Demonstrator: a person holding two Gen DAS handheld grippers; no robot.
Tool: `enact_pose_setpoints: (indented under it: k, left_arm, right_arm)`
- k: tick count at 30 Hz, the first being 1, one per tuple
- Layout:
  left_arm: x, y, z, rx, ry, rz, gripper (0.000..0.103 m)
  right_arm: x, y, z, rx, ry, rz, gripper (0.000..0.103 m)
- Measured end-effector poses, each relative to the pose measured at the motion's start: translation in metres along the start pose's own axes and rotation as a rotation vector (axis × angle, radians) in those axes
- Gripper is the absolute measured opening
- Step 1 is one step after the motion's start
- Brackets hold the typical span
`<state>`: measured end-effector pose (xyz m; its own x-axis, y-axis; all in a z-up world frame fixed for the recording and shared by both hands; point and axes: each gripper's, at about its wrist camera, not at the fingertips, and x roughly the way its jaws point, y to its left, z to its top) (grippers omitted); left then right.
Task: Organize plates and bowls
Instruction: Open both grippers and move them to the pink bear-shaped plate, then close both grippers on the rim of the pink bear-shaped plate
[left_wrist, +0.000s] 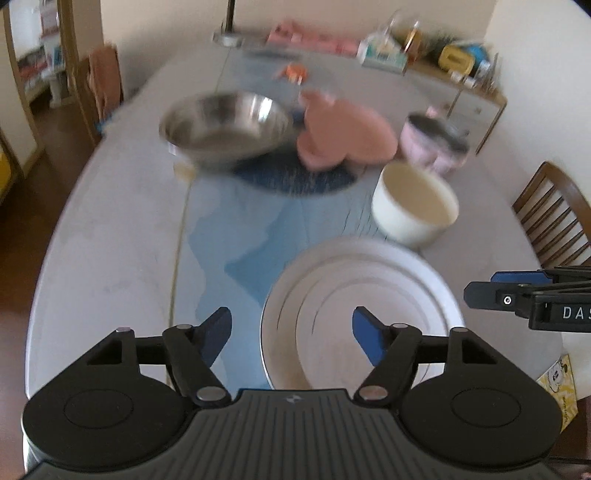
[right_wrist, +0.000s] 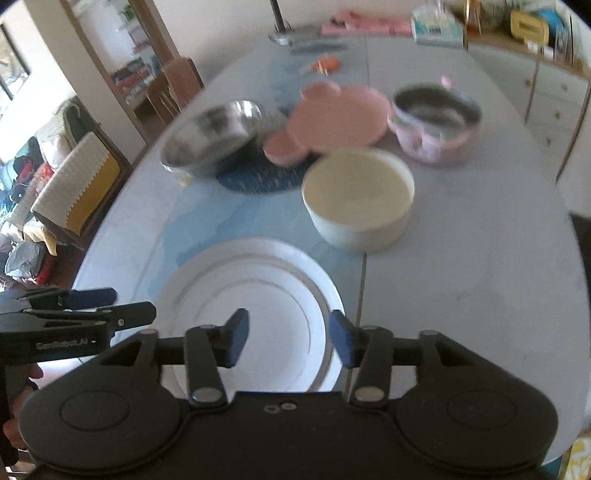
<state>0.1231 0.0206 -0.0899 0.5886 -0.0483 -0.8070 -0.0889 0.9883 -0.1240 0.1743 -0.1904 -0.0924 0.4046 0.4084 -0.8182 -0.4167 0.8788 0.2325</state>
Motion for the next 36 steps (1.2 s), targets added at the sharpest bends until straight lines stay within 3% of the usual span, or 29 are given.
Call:
enact_pose_setpoints:
  k: [7,16,23,25,31,36]
  left_arm:
    - [-0.026,-0.006,0.016,0.013,-0.081,-0.020,0.076]
    - [-0.039,-0.025,0.047,0.022,-0.191,0.030,0.080]
    - [-0.007,-0.039,0.091,-0.071,-0.197,0.009,0.080]
    - [0.006,-0.043,0.104,-0.103,-0.196,0.023,0.080]
    - [0.042,-0.049,0.136,-0.199,-0.182,0.092,0.080]
    - [0.078,-0.047,0.161,-0.270,-0.124,0.139,0.080]
  right_arm:
    - [-0.033,0.011,0.018,-0.055,-0.085,-0.012,0.073]
    - [-0.045,0.001,0.062,-0.157,-0.161,-0.041,0.091]
    - [-0.030,-0.032,0.123,-0.234,-0.166,-0.046,0.100]
    - [-0.021,-0.044,0.145,-0.261,-0.168,-0.069,0.101]
    - [0.019,-0.086,0.208,-0.276,-0.121,-0.022,0.101]
    - [0.063,-0.103,0.251,-0.324,-0.059,-0.013,0.101]
